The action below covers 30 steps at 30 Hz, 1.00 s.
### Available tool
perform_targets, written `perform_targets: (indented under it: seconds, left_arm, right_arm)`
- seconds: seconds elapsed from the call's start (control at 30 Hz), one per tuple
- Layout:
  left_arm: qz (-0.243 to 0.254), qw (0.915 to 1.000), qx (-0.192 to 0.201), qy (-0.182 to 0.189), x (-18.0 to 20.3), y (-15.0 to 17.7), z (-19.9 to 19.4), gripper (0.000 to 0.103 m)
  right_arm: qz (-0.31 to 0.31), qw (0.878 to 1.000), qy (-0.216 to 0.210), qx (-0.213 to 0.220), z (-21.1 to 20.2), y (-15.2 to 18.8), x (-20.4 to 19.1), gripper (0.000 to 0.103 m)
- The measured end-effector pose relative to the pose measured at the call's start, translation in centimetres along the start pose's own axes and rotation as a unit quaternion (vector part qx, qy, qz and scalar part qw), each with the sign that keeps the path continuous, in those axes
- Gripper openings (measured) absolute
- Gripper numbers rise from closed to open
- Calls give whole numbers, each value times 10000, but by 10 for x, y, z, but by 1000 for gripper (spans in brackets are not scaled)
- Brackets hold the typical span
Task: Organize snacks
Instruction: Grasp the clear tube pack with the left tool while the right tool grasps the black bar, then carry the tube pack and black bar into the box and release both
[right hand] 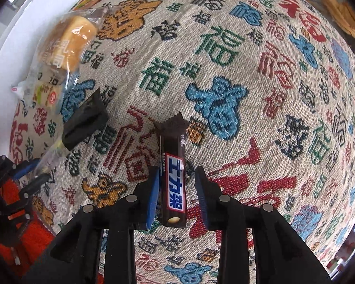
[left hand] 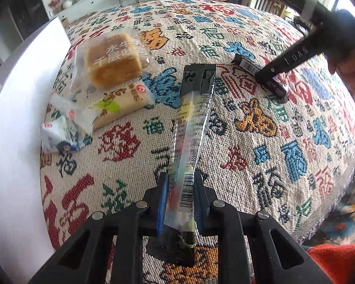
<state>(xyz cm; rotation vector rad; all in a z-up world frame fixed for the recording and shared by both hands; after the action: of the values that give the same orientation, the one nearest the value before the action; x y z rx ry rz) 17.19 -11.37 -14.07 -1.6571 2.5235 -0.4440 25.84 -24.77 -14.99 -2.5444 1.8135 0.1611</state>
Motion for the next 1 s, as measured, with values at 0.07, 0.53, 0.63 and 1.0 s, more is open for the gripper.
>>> perform_targets:
  seconds: [0.07, 0.53, 0.63, 1.0]
  left_arm:
    - [-238, 9996, 100, 151, -5, 5, -8, 19]
    - [-1336, 9792, 1393, 630, -67, 24, -144, 19]
    - [-1846, 9685, 1646, 298, -127, 37, -179, 19]
    - [-2931, 9363, 1616, -1066, -285, 96, -219, 19]
  right_arm:
    - [-43, 10000, -6, -13, 1, 6, 1, 33]
    - [-581, 9944, -112, 877, -66, 10, -72, 17]
    - [-885, 9863, -514, 1295, -109, -11, -129, 17]
    - [-2276, 9385, -1583, 2057, -190, -70, -391, 18]
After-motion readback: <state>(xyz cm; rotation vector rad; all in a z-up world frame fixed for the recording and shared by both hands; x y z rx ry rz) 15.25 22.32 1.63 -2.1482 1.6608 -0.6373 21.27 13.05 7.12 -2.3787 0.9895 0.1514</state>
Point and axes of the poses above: each gripper's, at about its wrist camera, not at the fingertips, and z roughly the way its jaws point, x to its right, y to its underside, the point moved 10 cm from there along z, roughly the way its jaws point, and after that the axes turned 5 degrees about -x, right-handed, at the moved point
